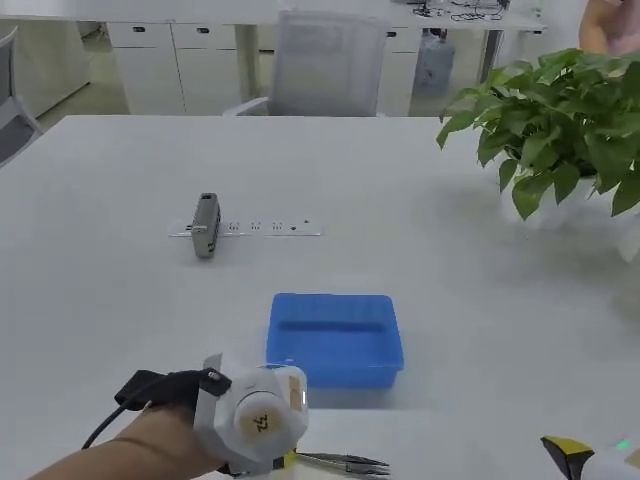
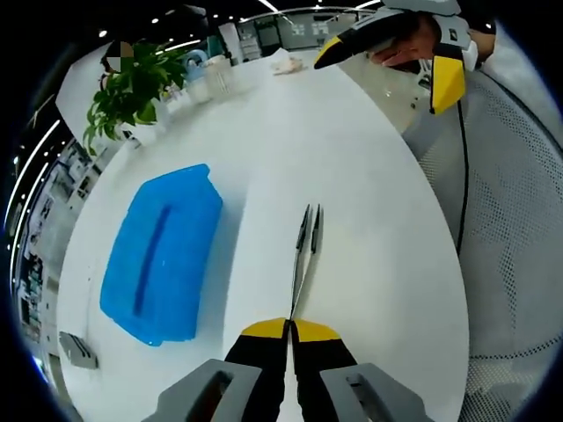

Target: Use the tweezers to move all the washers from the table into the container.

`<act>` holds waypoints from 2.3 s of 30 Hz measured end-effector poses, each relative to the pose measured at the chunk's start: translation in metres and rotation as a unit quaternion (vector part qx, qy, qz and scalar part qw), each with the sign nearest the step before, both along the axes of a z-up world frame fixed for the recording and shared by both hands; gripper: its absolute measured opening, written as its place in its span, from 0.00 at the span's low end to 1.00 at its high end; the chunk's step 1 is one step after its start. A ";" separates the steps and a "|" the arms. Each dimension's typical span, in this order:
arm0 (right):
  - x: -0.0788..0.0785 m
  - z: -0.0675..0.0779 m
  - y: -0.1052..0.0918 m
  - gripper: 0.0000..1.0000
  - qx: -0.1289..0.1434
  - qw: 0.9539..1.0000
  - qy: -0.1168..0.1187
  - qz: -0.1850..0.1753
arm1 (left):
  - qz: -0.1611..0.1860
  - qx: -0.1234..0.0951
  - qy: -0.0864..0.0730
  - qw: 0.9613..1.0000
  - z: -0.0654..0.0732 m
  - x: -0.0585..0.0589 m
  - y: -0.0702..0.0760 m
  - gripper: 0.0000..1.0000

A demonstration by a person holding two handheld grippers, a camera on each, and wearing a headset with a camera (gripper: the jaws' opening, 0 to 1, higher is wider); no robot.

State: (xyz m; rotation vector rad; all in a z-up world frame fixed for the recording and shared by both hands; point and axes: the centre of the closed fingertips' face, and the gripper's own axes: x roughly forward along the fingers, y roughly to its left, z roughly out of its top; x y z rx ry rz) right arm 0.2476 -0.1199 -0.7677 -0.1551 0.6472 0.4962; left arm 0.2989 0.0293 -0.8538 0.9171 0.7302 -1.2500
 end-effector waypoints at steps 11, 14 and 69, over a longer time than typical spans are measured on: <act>0.003 -0.002 -0.006 0.90 0.008 1.000 0.000 -0.016 | 0.058 -0.024 0.019 0.998 0.001 -0.001 -0.004 0.13; 0.004 -0.001 -0.009 0.91 0.018 1.000 0.002 -0.024 | 0.103 -0.052 0.020 0.993 0.013 0.007 -0.002 0.20; 0.009 0.008 -0.019 0.99 0.063 0.996 -0.017 -0.058 | 0.520 -0.247 -0.148 0.804 0.128 -0.049 0.134 0.99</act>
